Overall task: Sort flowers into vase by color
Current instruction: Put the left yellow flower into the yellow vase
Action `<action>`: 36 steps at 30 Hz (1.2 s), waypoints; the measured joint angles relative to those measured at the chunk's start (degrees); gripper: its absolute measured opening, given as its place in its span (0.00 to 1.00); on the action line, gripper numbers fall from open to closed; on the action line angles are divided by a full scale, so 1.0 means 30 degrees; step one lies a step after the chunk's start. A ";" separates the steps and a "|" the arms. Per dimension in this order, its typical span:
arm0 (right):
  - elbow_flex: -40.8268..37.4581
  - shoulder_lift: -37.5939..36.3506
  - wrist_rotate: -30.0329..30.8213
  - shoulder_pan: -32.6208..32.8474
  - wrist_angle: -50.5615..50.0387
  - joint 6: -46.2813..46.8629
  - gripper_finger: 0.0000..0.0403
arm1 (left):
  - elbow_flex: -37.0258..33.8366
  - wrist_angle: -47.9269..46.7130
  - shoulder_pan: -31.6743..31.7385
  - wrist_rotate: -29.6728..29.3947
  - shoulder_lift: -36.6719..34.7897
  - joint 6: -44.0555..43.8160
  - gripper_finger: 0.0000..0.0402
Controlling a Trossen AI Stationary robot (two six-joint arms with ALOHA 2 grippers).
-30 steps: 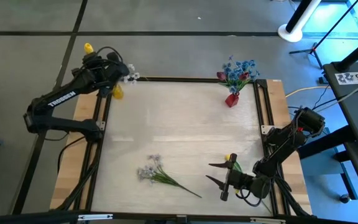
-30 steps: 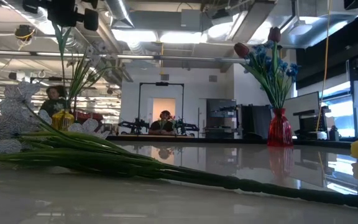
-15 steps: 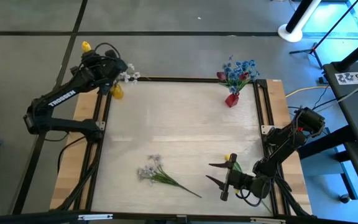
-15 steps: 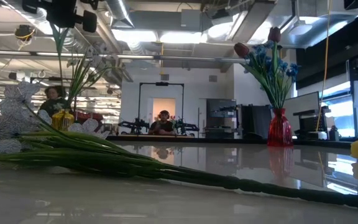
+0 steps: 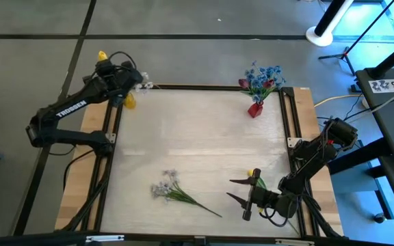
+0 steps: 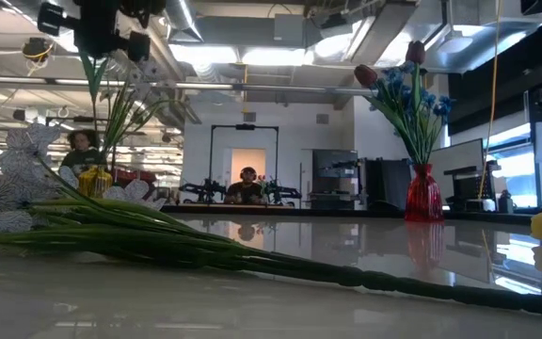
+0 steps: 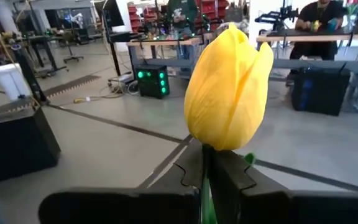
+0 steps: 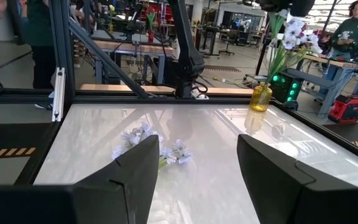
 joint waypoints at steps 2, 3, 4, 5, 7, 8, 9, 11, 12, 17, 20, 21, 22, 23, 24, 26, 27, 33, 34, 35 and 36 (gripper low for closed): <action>0.0000 0.0000 -0.0007 0.0000 -0.0003 0.0005 0.54 | -0.0281 -0.0006 -0.0001 0.0257 -0.0007 0.0059 0.02; 0.0000 0.0000 -0.0006 0.0000 -0.0007 0.0008 0.54 | -0.0365 -0.0008 0.0004 0.0685 -0.0007 0.0199 0.02; 0.0000 0.0000 -0.0007 0.0000 -0.0007 0.0008 0.54 | -0.0471 0.0060 0.0004 0.1224 -0.0007 0.0442 0.03; 0.0000 0.0000 -0.0007 0.0000 -0.0005 0.0008 0.54 | -0.0572 0.0132 0.0003 0.1881 -0.0007 0.0884 0.03; 0.0000 0.0000 -0.0007 0.0000 -0.0007 0.0008 0.54 | -0.0681 0.0286 0.0090 0.3109 -0.0001 0.2484 0.05; 0.0000 0.0000 -0.0007 0.0000 -0.0007 0.0008 0.54 | -0.0688 0.0286 0.0186 0.3572 0.0000 0.3345 0.06; 0.0000 0.0000 -0.0010 0.0000 -0.0007 0.0008 0.54 | -0.0691 0.0286 0.0272 0.3905 0.0000 0.4169 0.07; 0.0000 0.0000 -0.0013 0.0000 -0.0007 0.0008 0.54 | -0.0691 0.0279 0.0343 0.4656 -0.0015 0.5362 0.10; 0.0000 0.0000 -0.0010 0.0000 -0.0007 0.0008 0.54 | -0.0691 0.0286 0.0336 0.5106 -0.0015 0.5697 0.12; 0.0000 0.0000 -0.0015 0.0000 -0.0007 -0.0080 0.54 | -0.0258 0.0091 0.0621 0.7298 0.0000 0.7462 0.22; 0.0000 0.0000 -0.0015 -0.0015 -0.0007 -0.0138 0.54 | 0.0788 -0.0886 0.1025 0.8425 -0.0022 0.7796 0.27; 0.0000 0.0000 -0.0015 -0.0015 -0.0013 -0.0144 0.54 | 0.1174 -0.1229 0.1121 0.8664 -0.0017 0.7705 0.28; 0.0000 0.0000 -0.0015 -0.0015 -0.0013 -0.0144 0.54 | 0.1575 -0.1524 0.1186 0.8871 -0.0015 0.7653 0.29; 0.0000 0.0000 -0.0015 -0.0015 -0.0007 -0.0145 0.54 | 0.1968 -0.1840 0.1247 0.9064 -0.0018 0.7640 0.30; 0.0000 0.0000 -0.0015 -0.0015 -0.0007 -0.0145 0.54 | 0.2408 -0.2200 0.1306 0.9305 -0.0022 0.7610 0.31; 0.0000 0.0000 -0.0015 -0.0015 -0.0007 -0.0138 0.54 | 0.3271 -0.2966 0.1457 0.9998 -0.0022 0.7518 0.31; 0.0000 0.0000 -0.0015 -0.0015 -0.0007 -0.0131 0.54 | 0.3733 -0.3366 0.1554 1.0440 -0.0022 0.7490 0.32; 0.0000 0.0000 -0.0021 -0.0015 -0.0013 -0.0116 0.54 | 0.4760 -0.4826 0.1979 1.3280 -0.0028 0.6366 0.32; 0.0000 0.0000 -0.0015 -0.0015 0.0000 -0.0116 0.54 | 0.4693 -0.5090 0.2091 1.3595 -0.0011 0.6218 0.32; 0.0000 0.0000 -0.0015 -0.0015 0.0000 -0.0116 0.54 | 0.4572 -0.5263 0.2252 1.3836 0.0043 0.6157 0.32; 0.0000 0.0000 -0.0022 -0.0007 -0.0007 -0.0109 0.54 | 0.4468 -0.5405 0.2416 1.4144 0.0094 0.6149 0.32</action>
